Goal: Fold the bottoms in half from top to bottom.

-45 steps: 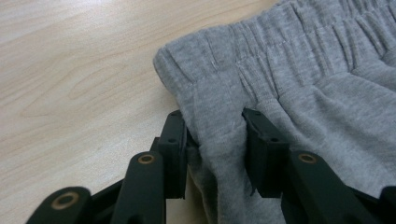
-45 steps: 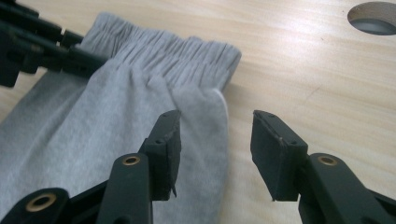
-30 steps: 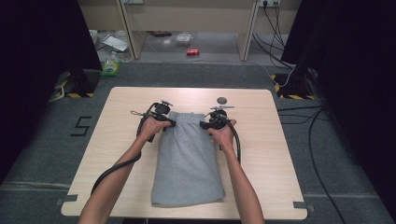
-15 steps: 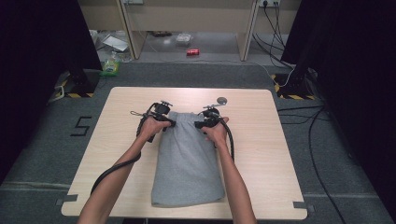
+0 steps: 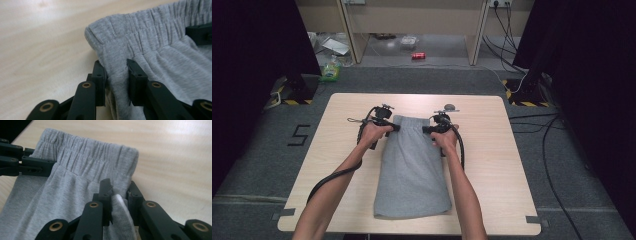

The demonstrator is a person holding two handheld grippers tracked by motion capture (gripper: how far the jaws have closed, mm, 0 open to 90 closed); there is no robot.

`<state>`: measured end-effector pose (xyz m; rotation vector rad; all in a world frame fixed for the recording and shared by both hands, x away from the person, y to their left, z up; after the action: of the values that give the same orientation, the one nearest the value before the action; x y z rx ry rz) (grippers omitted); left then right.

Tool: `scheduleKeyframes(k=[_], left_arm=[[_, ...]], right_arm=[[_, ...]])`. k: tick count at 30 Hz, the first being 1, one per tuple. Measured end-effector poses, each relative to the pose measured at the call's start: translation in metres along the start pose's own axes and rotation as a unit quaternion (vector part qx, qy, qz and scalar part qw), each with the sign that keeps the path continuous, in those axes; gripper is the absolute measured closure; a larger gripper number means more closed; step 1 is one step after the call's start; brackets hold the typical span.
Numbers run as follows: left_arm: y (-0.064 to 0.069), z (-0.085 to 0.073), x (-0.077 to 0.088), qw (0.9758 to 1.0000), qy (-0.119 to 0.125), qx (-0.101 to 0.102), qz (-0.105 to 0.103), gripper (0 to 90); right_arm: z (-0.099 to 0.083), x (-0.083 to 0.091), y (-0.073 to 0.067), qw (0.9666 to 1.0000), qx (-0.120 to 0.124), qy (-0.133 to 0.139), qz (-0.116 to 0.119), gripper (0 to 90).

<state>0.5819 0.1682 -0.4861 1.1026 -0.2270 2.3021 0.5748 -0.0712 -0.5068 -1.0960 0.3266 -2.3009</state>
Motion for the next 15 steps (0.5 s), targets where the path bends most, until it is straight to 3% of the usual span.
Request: scheduleKeyframes(k=[5, 6, 8, 10, 14, 15], left_arm=[[0.002, 0.020, 0.015, 0.9996, 0.025, -0.011, 0.009, 71.1], [0.002, 0.028, 0.023, 0.9991, 0.040, -0.010, 0.007, 71.1], [0.002, 0.031, 0.027, 0.9988, 0.047, -0.012, 0.005, 71.1], [0.002, 0.036, 0.037, 0.9979, 0.063, -0.016, -0.002, 71.1], [0.005, 0.037, 0.052, 0.9961, 0.082, -0.030, -0.015, 71.1], [0.006, 0.036, 0.056, 0.9953, 0.088, -0.034, -0.021, 71.1]], right_arm=[[0.012, 0.009, -0.003, 0.9997, 0.010, 0.020, 0.004, 78.9], [0.020, 0.015, -0.005, 0.9993, 0.012, 0.035, 0.007, 79.0], [0.023, 0.019, -0.006, 0.9990, 0.014, 0.040, 0.010, 79.0], [0.033, 0.031, -0.010, 0.9977, 0.034, 0.056, 0.018, 79.1], [0.036, 0.042, -0.014, 0.9966, 0.041, 0.065, 0.028, 79.2], [0.035, 0.049, -0.019, 0.9954, 0.054, 0.070, 0.035, 79.3]])
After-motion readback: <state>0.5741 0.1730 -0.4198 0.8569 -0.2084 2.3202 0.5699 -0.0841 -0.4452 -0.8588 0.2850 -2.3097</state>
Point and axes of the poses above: each handheld gripper's, and its own axes: x roughly backward along the jaws, z roughly out of its top, y roughly to its right, the point moved 1 cm from there along -x, roughly forward along the jaws, and after that the axes turned 6 degrees about -x, right-handed, at the moved point
